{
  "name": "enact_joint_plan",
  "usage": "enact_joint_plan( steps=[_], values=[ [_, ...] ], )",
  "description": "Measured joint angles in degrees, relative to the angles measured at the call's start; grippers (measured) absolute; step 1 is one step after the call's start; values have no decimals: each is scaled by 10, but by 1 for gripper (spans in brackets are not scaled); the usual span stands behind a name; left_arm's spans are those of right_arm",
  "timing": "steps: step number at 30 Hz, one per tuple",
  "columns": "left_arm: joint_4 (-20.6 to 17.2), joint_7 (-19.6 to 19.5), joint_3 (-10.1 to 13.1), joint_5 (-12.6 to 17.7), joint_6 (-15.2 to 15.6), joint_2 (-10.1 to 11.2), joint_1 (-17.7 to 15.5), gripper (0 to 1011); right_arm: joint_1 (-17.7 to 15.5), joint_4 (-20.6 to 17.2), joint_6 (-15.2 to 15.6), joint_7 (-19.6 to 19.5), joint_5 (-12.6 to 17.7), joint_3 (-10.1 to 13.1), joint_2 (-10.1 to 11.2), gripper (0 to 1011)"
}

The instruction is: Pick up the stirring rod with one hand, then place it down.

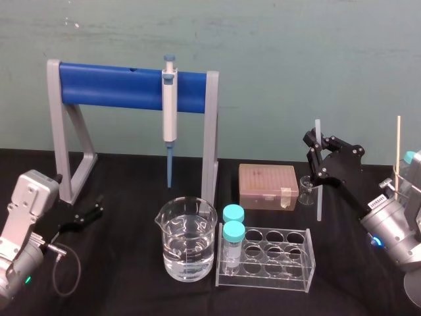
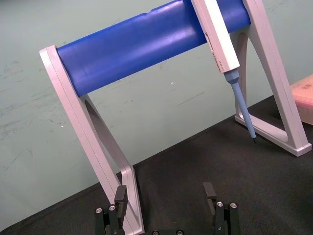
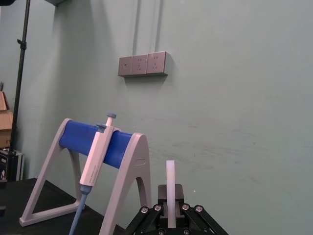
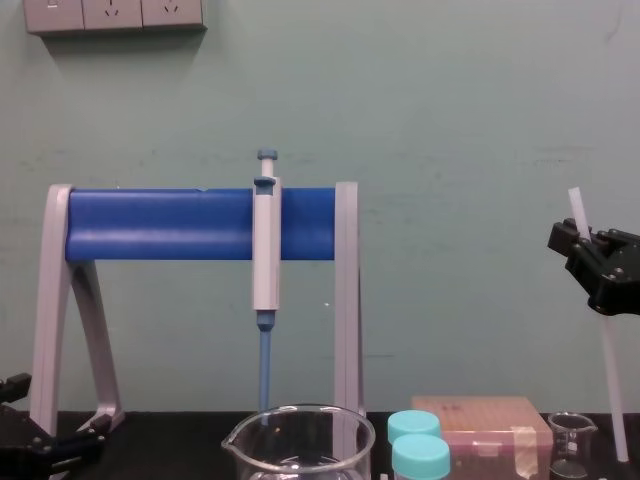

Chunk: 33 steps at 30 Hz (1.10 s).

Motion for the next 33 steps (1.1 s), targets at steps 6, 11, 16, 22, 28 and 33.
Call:
enact_joint_plan(
  steps=[6, 11, 16, 22, 28, 33],
  values=[
    [0, 0, 0, 0, 0, 0, 0, 1000, 0, 0, 0, 0, 0, 0, 0, 70],
    [0, 0, 0, 0, 0, 0, 0, 1000, -6, -9, -6, 14, -1, 1, -4, 70],
    [0, 0, 0, 0, 0, 0, 0, 1000, -16, -24, -9, 28, 3, -1, -6, 70],
    [0, 0, 0, 0, 0, 0, 0, 1000, -23, -35, -9, 41, 10, -5, -5, 70],
    [0, 0, 0, 0, 0, 0, 0, 1000, -22, -34, -6, 63, 24, -15, -3, 70],
    [0, 0, 0, 0, 0, 0, 0, 1000, -18, -31, -2, 78, 33, -25, 1, 70]
  ],
)
